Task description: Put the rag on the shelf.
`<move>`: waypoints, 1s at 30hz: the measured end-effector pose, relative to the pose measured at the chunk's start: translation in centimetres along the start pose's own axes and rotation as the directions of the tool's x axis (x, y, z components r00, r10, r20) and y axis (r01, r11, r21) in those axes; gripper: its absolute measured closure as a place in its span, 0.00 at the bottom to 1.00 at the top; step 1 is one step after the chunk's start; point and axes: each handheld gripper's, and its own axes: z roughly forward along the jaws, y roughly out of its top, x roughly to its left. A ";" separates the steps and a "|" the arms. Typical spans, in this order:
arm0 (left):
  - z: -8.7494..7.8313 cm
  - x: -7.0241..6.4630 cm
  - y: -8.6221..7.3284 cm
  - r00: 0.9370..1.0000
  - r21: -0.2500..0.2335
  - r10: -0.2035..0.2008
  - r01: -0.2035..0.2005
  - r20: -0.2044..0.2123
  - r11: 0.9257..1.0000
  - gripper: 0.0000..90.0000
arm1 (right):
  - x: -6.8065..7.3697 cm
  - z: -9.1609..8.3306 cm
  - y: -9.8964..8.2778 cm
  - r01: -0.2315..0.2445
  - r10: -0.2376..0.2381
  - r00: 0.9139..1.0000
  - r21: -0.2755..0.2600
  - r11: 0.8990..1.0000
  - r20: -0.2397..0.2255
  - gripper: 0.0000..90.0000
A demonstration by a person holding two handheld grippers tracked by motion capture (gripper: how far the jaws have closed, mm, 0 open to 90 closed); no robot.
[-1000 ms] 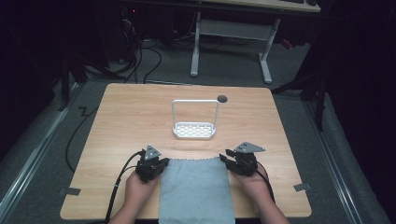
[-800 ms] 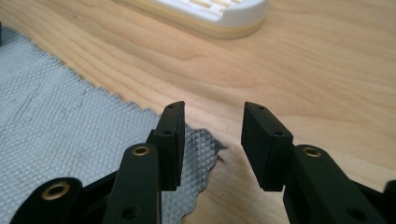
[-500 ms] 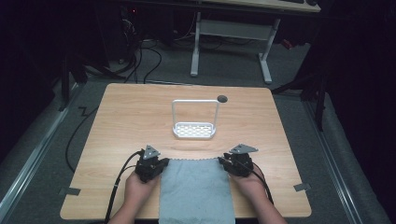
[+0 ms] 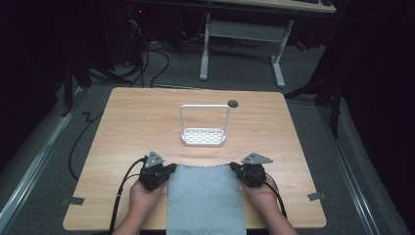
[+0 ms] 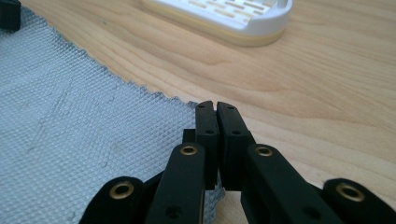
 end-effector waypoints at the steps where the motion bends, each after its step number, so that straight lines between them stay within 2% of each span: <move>1: -0.3 -0.1 0.1 1.000 -0.020 0.005 -0.005 -0.003 1.000 0.99 | 0.0 -0.3 0.1 -0.002 0.002 1.000 -0.021 1.000 -0.003 0.98; 2: -0.3 -0.1 0.1 1.000 -0.020 0.005 -0.005 -0.003 1.000 1.00 | 0.0 -0.3 0.1 -0.002 0.002 1.000 -0.021 1.000 -0.003 0.98; 5: -0.8 -0.3 0.4 1.000 -0.057 0.011 -0.012 -0.008 0.998 1.00 | 0.2 -1.1 0.4 -0.011 0.011 1.000 -0.073 0.997 0.001 0.98; 9: -1.1 -0.2 0.9 1.000 -0.091 0.020 -0.021 -0.013 0.996 1.00 | 0.3 -1.6 0.9 -0.006 0.007 1.000 -0.110 0.994 0.008 0.98; 14: -1.1 0.0 1.9 1.000 -0.134 0.009 -0.011 -0.017 0.991 1.00 | 0.3 -2.3 1.8 -0.021 0.023 1.000 -0.166 0.986 0.010 0.98; 19: -1.6 -0.3 3.2 0.999 -0.161 0.045 -0.049 -0.030 0.986 1.00 | 0.1 -2.5 2.7 -0.018 0.020 1.000 -0.197 0.980 0.011 0.98; 20: -1.7 -0.2 3.5 0.998 -0.170 0.046 -0.051 -0.032 0.984 1.00 | 0.0 -2.7 2.9 -0.012 0.014 1.000 -0.203 0.979 0.009 0.99; 21: -2.0 -0.2 4.2 0.998 -0.194 0.047 -0.054 -0.038 0.979 1.00 | -0.2 -3.0 3.4 -0.006 0.009 1.000 -0.228 0.974 0.012 0.99; 22: -2.0 -0.2 4.2 0.998 -0.194 0.047 -0.054 -0.038 0.979 1.00 | -0.2 -3.0 3.4 -0.006 0.009 1.000 -0.228 0.974 0.012 0.99; 24: -2.4 -0.1 4.9 0.998 -0.220 0.045 -0.053 -0.040 0.974 1.00 | -0.3 -3.4 3.9 -0.005 0.010 1.000 -0.249 0.968 0.020 0.99; 25: -2.6 -0.1 5.2 0.998 -0.231 0.046 -0.055 -0.043 0.971 1.00 | -0.5 -3.7 4.5 0.002 0.005 1.000 -0.273 0.962 0.025 0.99; 27: -3.1 0.0 6.2 0.998 -0.265 0.050 -0.062 -0.049 0.962 1.00 | -0.5 -4.0 5.0 0.005 0.005 0.999 -0.294 0.956 0.034 0.99; 28: -3.1 0.0 6.2 0.998 -0.265 0.050 -0.062 -0.049 0.962 1.00 | -0.5 -4.0 5.0 0.005 0.005 0.999 -0.294 0.956 0.034 0.99; 29: -3.4 -0.1 6.8 0.997 -0.287 0.054 -0.066 -0.051 0.956 1.00 | -0.6 -4.4 5.5 0.010 0.002 0.999 -0.315 0.949 0.039 0.99; 30: -3.6 -0.1 7.1 0.997 -0.296 0.058 -0.071 -0.053 0.952 1.00 | -0.6 -4.6 5.8 0.006 0.007 0.999 -0.325 0.946 0.040 0.99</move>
